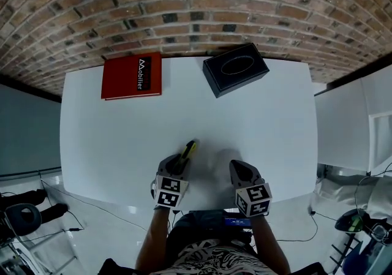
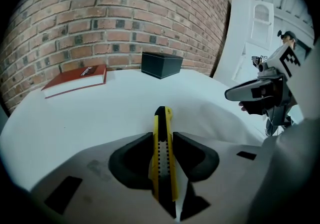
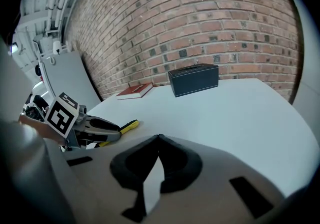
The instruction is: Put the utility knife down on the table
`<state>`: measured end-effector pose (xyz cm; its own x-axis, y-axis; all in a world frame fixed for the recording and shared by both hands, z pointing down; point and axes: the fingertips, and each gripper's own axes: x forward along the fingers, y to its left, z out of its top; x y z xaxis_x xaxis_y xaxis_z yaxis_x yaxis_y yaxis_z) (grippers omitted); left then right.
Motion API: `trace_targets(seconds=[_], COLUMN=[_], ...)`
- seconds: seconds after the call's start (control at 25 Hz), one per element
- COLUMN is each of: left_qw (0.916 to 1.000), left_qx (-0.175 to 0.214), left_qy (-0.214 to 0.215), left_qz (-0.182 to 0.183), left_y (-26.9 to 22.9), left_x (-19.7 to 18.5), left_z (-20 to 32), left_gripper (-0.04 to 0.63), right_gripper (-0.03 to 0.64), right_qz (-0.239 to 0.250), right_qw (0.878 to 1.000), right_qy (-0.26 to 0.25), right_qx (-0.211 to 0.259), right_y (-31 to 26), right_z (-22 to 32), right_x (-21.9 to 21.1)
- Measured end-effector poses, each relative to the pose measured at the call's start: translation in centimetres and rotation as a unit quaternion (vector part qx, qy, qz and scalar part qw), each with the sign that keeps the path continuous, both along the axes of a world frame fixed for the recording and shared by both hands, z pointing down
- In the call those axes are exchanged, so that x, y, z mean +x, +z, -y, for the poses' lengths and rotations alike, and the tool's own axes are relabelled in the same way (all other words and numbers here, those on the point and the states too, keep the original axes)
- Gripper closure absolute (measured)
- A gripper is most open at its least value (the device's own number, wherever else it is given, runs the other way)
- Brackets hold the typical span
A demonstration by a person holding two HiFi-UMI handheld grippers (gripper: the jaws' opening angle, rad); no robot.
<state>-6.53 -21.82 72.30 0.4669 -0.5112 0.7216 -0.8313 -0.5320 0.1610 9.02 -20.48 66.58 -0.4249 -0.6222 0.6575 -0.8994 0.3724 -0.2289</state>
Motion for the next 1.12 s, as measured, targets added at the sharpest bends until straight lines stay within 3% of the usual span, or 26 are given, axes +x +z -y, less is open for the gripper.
trace_targets(seconds=[0.4, 0.64, 0.84, 1.12], left_qw=[0.9985, 0.9969, 0.9915, 0.9844], left_qx=[-0.020, 0.015, 0.042, 0.091], left_qy=[-0.015, -0.037, -0.055, -0.063], left_qz=[-0.049, -0.067, -0.111, -0.137], left_y=[-0.8, -3.8, -7.3, -12.3], left_x=[0.6, 0.3, 0.2, -0.7], left_z=[0.1, 1.2, 1.4, 0.9], left_gripper=[0.453, 0.449, 0.454, 0.526], right_gripper=[0.617, 0.615, 0.616, 0.617], right_qz=[0.007, 0.002, 0.003, 0.010], right_qw=[1.000, 0.999, 0.998, 0.993], right_qy=[0.009, 0.006, 0.003, 0.000], right_qx=[0.021, 0.041, 0.066, 0.116], right_y=[-1.8, -3.8, -6.3, -10.3], right_z=[0.5, 0.0, -0.2, -0.7], right_x=[0.3, 0.1, -0.6, -2.1])
